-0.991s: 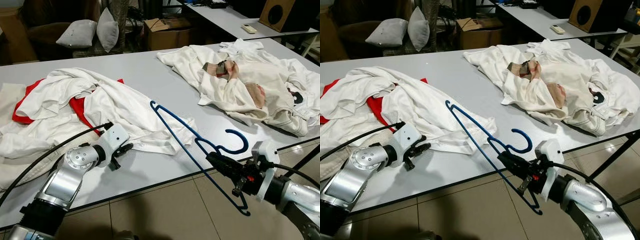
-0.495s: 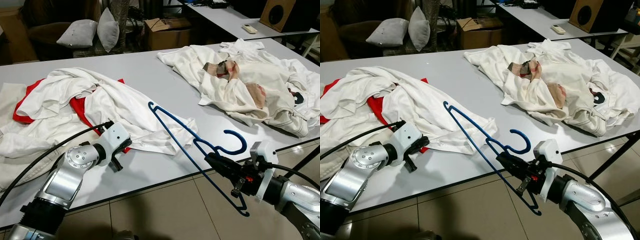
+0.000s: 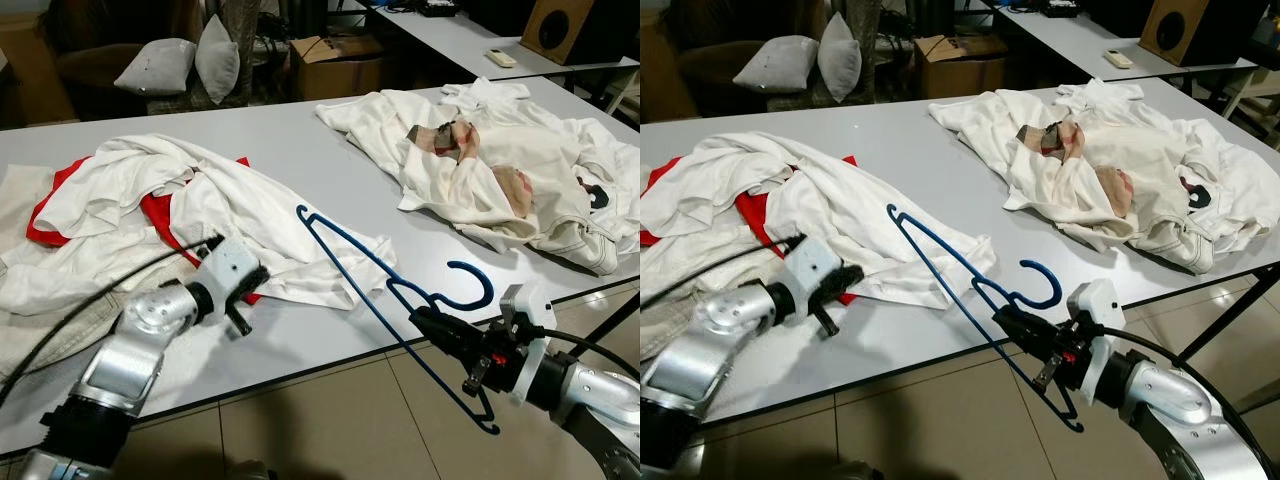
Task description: Hang hanger
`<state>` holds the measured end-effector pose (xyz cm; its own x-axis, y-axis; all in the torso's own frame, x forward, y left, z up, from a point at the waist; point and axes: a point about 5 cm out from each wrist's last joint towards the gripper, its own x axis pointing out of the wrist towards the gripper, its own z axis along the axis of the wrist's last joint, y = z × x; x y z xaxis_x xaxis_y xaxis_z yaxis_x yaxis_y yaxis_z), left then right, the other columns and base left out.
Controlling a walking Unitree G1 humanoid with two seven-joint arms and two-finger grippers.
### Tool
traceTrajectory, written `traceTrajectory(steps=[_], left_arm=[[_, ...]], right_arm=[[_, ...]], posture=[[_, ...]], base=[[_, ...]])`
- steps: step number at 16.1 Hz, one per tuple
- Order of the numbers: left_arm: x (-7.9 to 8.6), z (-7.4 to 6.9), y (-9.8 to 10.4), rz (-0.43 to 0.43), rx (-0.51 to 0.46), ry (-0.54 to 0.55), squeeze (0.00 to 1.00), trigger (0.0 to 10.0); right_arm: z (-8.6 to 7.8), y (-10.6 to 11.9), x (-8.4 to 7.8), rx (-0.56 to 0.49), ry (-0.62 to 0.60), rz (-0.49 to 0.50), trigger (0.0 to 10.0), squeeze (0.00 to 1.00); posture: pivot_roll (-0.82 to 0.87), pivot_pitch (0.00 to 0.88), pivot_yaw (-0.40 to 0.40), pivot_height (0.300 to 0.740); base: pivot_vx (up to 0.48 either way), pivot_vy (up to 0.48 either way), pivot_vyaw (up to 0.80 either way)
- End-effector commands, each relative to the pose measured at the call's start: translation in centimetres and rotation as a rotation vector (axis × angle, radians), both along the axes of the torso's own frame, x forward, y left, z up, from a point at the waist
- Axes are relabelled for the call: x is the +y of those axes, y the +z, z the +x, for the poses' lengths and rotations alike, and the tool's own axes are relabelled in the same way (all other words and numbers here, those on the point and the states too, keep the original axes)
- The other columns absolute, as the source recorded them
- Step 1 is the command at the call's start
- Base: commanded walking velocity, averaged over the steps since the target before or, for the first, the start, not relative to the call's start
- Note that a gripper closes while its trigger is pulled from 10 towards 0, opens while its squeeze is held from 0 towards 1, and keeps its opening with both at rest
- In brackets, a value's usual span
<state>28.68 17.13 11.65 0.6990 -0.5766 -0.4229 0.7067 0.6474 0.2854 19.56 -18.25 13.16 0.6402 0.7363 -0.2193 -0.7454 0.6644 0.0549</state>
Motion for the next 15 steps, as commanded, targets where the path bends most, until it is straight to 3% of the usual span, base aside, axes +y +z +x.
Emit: traceTrajectory(steps=[1, 4, 6, 7, 8, 9, 15], left_arm=[[0.0, -0.4, 0.3, -0.007, 0.002, -0.047, 0.00, 0.0], [0.4, -0.8, 0.7, 0.014, 0.008, -0.078, 0.00, 0.0], [0.3, -0.1, 0.8, 0.057, -0.035, -0.045, 0.00, 0.0], [0.0, 0.3, 0.7, 0.063, -0.054, -0.018, 0.00, 10.0], [-0.4, 0.5, 0.6, 0.054, -0.057, -0.028, 0.05, 10.0], [-1.1, 0.5, 0.5, 0.030, -0.051, -0.052, 1.00, 10.0], [-1.2, 1.9, -0.6, 0.113, -0.091, 0.020, 1.00, 10.0]], right_arm=[[-0.1, -0.1, -0.2, 0.013, 0.004, -0.017, 10.0, 0.00], [-0.2, -0.2, -0.2, 0.016, 0.004, -0.016, 10.0, 0.00], [-0.2, -0.2, -0.1, 0.016, 0.008, -0.016, 10.0, 0.00], [-0.1, -0.2, 0.0, 0.015, 0.010, -0.016, 10.0, 0.00], [-0.1, -0.2, 0.0, 0.015, 0.010, -0.017, 10.0, 0.00], [-0.1, -0.2, 0.0, 0.015, 0.009, -0.020, 10.0, 0.00], [-0.2, -0.5, -1.3, 0.016, -0.072, -0.040, 10.0, 0.00]], posture=[[0.02, 0.000, -0.010, 0.740], [0.03, 0.000, -0.010, 0.740], [0.03, 0.000, -0.009, 0.740], [0.02, 0.000, -0.008, 0.740], [0.02, 0.000, -0.008, 0.740], [0.02, 0.000, -0.007, 0.740], [-0.01, 0.000, 0.010, 0.740]], base=[[0.000, 0.000, 0.00], [0.000, 0.000, 0.00], [0.000, 0.000, 0.00], [0.000, 0.000, 0.00], [0.000, 0.000, 0.00], [0.000, 0.000, 0.00], [0.000, 0.000, 0.00]])
